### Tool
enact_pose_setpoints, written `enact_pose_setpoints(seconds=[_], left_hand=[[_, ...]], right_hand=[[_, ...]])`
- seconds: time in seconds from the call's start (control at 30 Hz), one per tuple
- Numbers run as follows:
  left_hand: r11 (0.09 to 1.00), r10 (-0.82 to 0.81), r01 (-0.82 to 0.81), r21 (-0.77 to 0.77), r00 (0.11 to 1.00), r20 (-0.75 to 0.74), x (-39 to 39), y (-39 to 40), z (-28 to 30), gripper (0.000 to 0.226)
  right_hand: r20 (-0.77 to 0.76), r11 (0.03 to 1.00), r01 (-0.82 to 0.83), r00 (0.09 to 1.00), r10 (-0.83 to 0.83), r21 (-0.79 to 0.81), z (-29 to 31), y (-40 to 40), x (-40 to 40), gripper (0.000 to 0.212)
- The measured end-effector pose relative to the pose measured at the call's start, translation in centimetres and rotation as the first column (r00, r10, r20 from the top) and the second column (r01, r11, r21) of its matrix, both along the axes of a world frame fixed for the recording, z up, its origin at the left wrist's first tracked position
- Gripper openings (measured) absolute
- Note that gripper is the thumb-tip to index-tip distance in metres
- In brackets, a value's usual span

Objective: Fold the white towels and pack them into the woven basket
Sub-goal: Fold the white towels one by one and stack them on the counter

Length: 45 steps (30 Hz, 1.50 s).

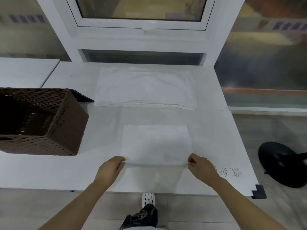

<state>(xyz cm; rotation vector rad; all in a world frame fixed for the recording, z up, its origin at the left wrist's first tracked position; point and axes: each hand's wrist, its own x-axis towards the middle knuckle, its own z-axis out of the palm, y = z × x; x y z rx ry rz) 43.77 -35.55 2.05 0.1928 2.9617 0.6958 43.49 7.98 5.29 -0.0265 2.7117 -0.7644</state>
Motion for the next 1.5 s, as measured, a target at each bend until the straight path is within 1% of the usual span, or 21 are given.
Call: enact_pose_setpoints(seconds=[0.1,0.2,0.23,0.33,0.43,0.53,0.6,0.67,0.8,0.87,0.93,1.0,1.07,1.17,1.23,1.3,1.4,1.5], left_hand=[[0.995,-0.004,0.010,0.096,0.998,-0.061,-1.9,-0.2,2.3,0.033],[0.991,-0.056,0.066,0.116,0.995,-0.086,-4.1,-0.3,3.4,0.039],[0.990,-0.062,0.072,0.119,0.994,-0.088,-5.0,-0.3,3.4,0.038],[0.991,-0.042,0.054,0.119,0.994,-0.098,-8.1,0.0,3.1,0.022],[0.991,-0.034,0.048,0.124,0.993,-0.114,-11.4,0.5,2.7,0.017],[0.990,-0.026,0.037,0.135,0.996,-0.087,-14.5,1.1,2.1,0.017],[0.990,-0.037,0.046,0.132,0.997,-0.065,-16.3,1.4,1.6,0.020],[0.991,-0.048,0.051,0.124,0.998,-0.027,-17.9,1.6,0.9,0.024],[0.996,-0.044,0.039,0.085,0.997,0.059,-20.2,1.5,-1.0,0.021],[0.997,-0.039,0.033,0.072,0.995,0.089,-21.1,1.5,-1.9,0.022],[0.995,-0.032,0.024,0.097,0.996,0.080,-21.8,1.8,-2.5,0.022],[0.993,-0.022,0.015,0.120,0.998,0.053,-22.3,2.3,-2.8,0.024],[0.994,-0.014,0.016,0.104,1.000,-0.012,-22.6,2.7,-3.2,0.026],[0.998,0.002,0.003,0.064,0.996,-0.086,-21.8,3.0,-3.8,0.026],[0.997,-0.079,0.078,-0.019,0.988,-0.132,-20.4,3.4,-4.5,0.022],[0.984,-0.171,0.162,-0.076,0.978,-0.118,-18.6,4.1,-5.3,0.021],[0.962,-0.249,0.240,-0.130,0.966,-0.064,-16.5,4.9,-6.3,0.025],[0.948,-0.277,0.260,-0.182,0.958,-0.079,-15.9,5.6,-6.3,0.028]], right_hand=[[-0.075,0.999,0.025,0.997,-0.027,-0.025,1.9,0.1,-1.1,0.009],[-0.126,0.999,0.036,0.991,-0.040,-0.031,3.2,0.3,-3.0,0.008],[-0.132,0.999,0.035,0.991,-0.037,-0.020,3.4,0.3,-3.8,0.008],[-0.151,0.999,0.041,0.988,-0.037,0.022,3.3,0.0,-6.3,0.010],[-0.156,0.996,0.074,0.986,-0.066,0.050,2.8,0.1,-8.9,0.010],[-0.140,0.990,0.098,0.987,-0.083,0.102,1.8,0.2,-11.3,0.007],[-0.142,0.986,0.098,0.987,-0.078,0.138,1.0,0.3,-12.7,0.005],[-0.156,0.981,0.086,0.986,-0.058,0.177,-0.1,0.3,-14.1,0.003],[-0.172,0.969,0.040,0.985,0.003,0.246,-2.7,0.1,-16.6,0.004],[-0.216,0.955,0.036,0.976,0.030,0.295,-4.2,-0.1,-17.5,0.002],[-0.268,0.943,0.046,0.962,0.047,0.331,-5.6,-0.4,-17.8,0.013],[-0.276,0.938,0.055,0.960,0.045,0.343,-6.5,-1.1,-18.0,0.026],[-0.257,0.949,0.014,0.964,0.070,0.313,-7.1,-2.4,-18.3,0.034],[-0.176,0.952,-0.165,0.961,0.215,0.258,-7.9,-5.0,-18.7,0.042],[-0.089,0.912,-0.330,0.929,0.360,0.244,-8.2,-7.1,-19.1,0.047],[0.004,0.857,-0.448,0.887,0.462,0.254,-8.5,-8.3,-19.4,0.052],[0.052,0.835,-0.469,0.878,0.476,0.286,-8.6,-8.5,-19.4,0.055],[0.073,0.846,-0.421,0.904,0.421,0.328,-8.2,-8.0,-19.2,0.055]])
